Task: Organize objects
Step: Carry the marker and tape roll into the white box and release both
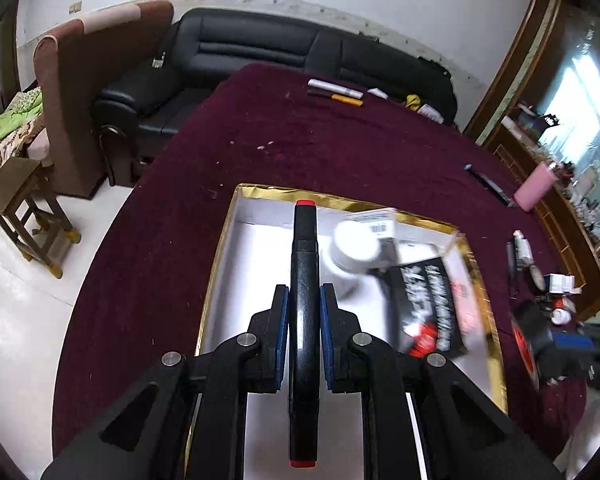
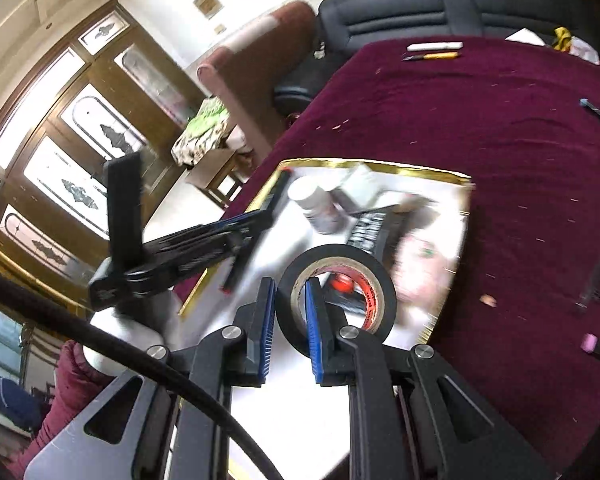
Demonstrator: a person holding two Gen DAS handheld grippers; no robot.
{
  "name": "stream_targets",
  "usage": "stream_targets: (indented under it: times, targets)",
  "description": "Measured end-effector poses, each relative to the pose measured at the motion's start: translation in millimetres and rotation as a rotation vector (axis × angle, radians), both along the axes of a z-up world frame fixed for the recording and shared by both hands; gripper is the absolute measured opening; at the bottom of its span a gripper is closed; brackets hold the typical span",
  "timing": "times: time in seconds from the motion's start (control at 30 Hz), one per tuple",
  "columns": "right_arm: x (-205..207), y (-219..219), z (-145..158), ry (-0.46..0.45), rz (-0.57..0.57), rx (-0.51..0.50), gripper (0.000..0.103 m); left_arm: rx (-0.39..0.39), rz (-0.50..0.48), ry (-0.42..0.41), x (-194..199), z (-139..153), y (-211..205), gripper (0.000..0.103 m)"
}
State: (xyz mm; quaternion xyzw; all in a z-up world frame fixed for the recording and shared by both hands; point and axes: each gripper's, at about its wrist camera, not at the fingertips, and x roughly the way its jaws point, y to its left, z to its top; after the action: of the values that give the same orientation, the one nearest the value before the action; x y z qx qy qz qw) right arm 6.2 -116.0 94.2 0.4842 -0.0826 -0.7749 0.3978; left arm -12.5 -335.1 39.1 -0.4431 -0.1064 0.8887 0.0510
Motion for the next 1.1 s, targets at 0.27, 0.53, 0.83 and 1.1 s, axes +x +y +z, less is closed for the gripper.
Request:
stream_targets:
  times: [0.27,0.53,0.83,1.1]
  targets:
    - [-29.4,-45.7,-22.9,-0.068,0.014,0.025,0.014,0.021,0.038,-0.029,-17.6,-17.7,-14.5,0.012]
    - [-43.3,-68.2,-45.5,-0.103,0.011,0.072,0.014,0.108,0.071,0.028,-1.6,2.0,-33.0,0.014]
    - [-49.3,-80.7,-47.9,-0.089,0.025,0.098,0.017,0.244,0.104,0.185,70.5,32.0,-61.3,0.036]
    - [-58.8,-34.7,2.9,0.033,-0.108,0.049,0.045,0.325,0.096,0.273,133.0,31.7,-75.2,0.045]
